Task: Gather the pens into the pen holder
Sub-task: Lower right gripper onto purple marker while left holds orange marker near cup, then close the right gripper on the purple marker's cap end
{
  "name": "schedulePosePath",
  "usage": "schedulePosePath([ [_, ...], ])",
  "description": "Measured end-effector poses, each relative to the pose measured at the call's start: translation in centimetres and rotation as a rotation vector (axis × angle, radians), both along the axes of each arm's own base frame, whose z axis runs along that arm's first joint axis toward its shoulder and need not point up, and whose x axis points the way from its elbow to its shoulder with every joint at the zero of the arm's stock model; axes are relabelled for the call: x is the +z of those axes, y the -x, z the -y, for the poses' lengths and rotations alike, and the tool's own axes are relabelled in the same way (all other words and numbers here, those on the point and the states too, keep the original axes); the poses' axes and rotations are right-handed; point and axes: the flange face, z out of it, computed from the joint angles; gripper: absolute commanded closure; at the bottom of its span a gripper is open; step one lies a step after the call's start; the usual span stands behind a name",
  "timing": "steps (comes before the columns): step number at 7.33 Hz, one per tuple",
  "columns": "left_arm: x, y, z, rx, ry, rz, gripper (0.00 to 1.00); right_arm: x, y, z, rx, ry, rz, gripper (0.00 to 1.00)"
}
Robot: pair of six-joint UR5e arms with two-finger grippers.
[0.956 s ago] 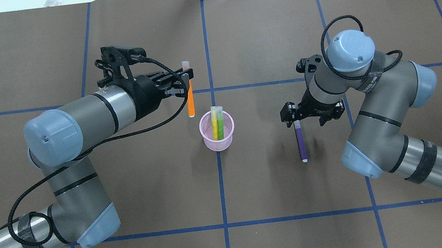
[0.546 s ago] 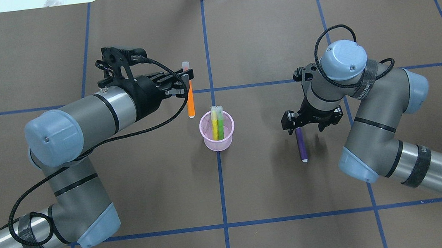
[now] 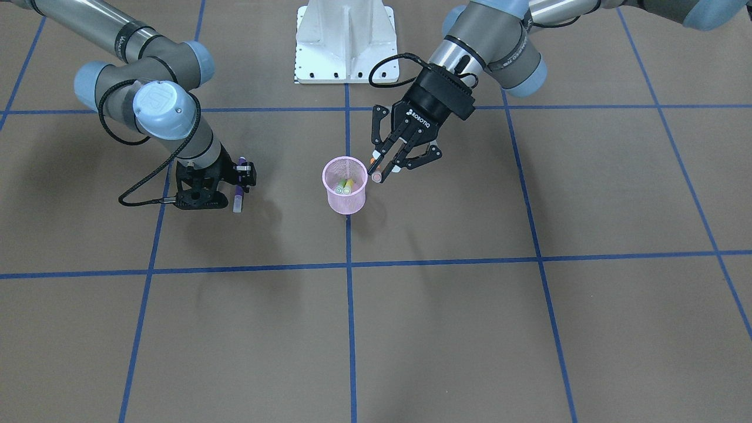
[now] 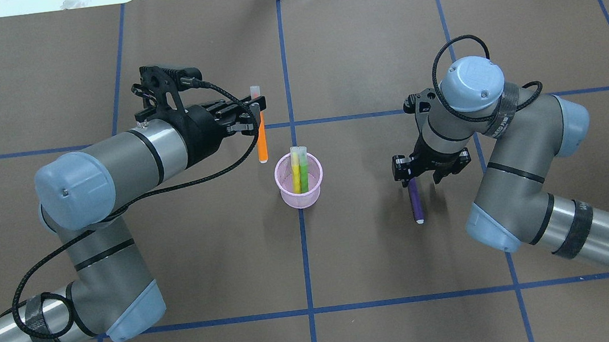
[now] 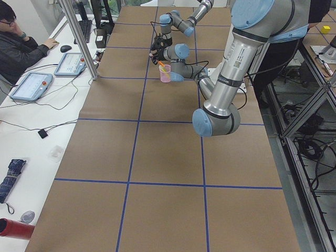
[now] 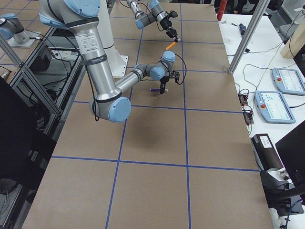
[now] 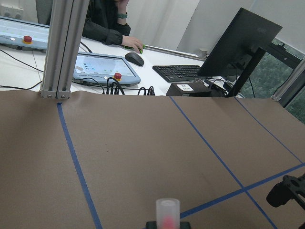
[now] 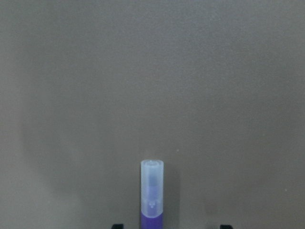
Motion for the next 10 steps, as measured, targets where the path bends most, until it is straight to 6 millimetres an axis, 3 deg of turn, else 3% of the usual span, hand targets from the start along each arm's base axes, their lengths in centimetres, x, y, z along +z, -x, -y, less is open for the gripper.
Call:
schedulePosePath([
  [8,0.7,0.0,0.0,0.000,0.005,0.009,1.00,-0.1,1.2,0.5,-0.027,-0.022,-0.008,0.34],
  [10,0.7,0.0,0.0,0.000,0.005,0.010,1.00,0.1,1.3,0.6,-0.036,-0.027,-0.010,0.42],
])
